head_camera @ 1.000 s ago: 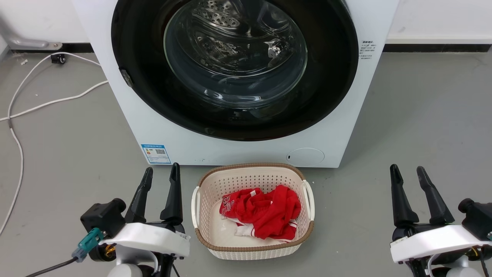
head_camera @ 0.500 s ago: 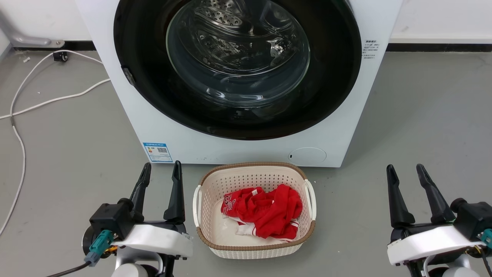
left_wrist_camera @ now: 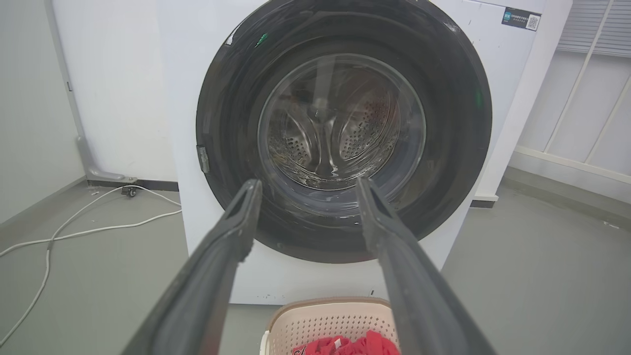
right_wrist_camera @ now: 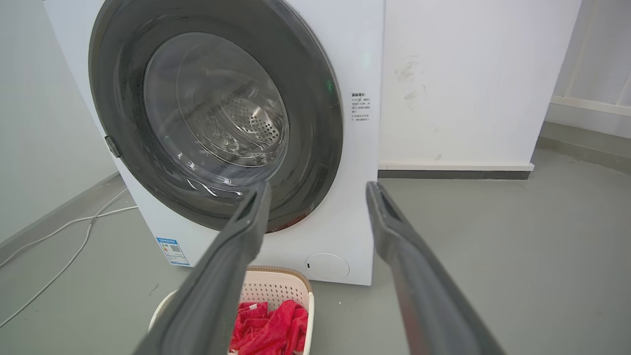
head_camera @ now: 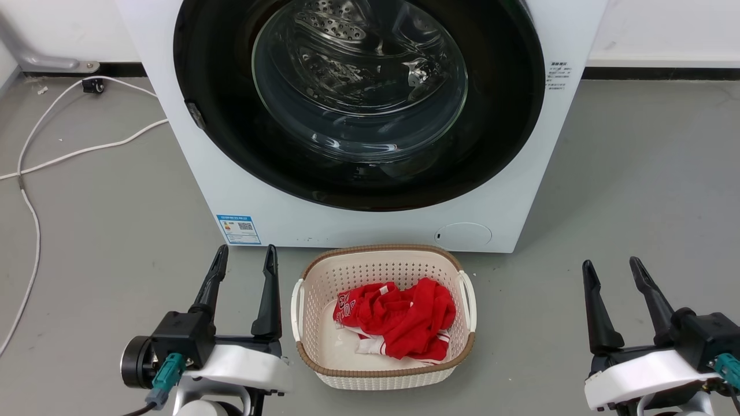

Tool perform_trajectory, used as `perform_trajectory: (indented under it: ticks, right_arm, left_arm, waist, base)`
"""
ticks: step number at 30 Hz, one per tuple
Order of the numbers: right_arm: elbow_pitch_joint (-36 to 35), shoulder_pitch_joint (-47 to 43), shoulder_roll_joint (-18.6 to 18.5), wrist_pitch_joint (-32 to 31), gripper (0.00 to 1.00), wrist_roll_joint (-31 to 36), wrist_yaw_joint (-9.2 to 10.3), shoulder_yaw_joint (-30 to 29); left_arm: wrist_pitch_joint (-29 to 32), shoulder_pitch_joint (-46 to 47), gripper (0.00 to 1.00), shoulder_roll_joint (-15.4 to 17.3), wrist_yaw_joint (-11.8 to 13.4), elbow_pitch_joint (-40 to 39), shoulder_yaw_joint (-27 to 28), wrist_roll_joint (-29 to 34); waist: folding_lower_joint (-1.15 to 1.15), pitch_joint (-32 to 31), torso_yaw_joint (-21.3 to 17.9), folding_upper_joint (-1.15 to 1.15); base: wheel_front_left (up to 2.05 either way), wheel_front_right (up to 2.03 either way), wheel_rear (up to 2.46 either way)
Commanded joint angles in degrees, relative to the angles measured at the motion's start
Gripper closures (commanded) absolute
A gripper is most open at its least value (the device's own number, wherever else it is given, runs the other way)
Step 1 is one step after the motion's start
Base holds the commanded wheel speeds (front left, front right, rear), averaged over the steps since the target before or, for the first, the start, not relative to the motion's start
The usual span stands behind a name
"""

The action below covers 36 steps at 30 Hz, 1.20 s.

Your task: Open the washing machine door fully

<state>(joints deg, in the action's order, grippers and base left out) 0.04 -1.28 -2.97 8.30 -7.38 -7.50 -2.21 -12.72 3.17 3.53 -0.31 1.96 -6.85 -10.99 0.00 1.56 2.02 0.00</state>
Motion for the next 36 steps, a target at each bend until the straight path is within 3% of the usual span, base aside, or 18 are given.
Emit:
perform_trajectory:
  ticks: [1, 22, 36]
  right_arm:
    - [-0.53, 0.07, 0.11, 0.4, 0.0, 1.21, 0.01, 0.08]
    - [0.42, -1.63, 0.17, 1.96, 0.0, 5.6, 0.02, 0.64]
    - [1.47, -1.51, 0.17, 2.57, 0.0, 3.21, 0.02, 0.11]
  left_arm:
    - [-0.46, -0.34, 0.0, 0.32, 0.3, -0.32, -0.12, 1.24]
    - [-2.63, -1.17, 0.0, 0.04, 0.83, 0.45, -0.85, 9.3]
    - [-2.5, -1.47, 0.0, -0.26, 0.64, 1.33, 0.16, 8.05]
  waist:
    - [0.0, -0.01, -0.02, 0.0]
    - [0.0, -0.39, 0.11, 0.0]
    - [0.0, -0.57, -0.23, 0.0]
  base:
    - [0.0, 0.0, 0.0]
    - [0.0, 0.0, 0.0]
    - [0.0, 0.0, 0.0]
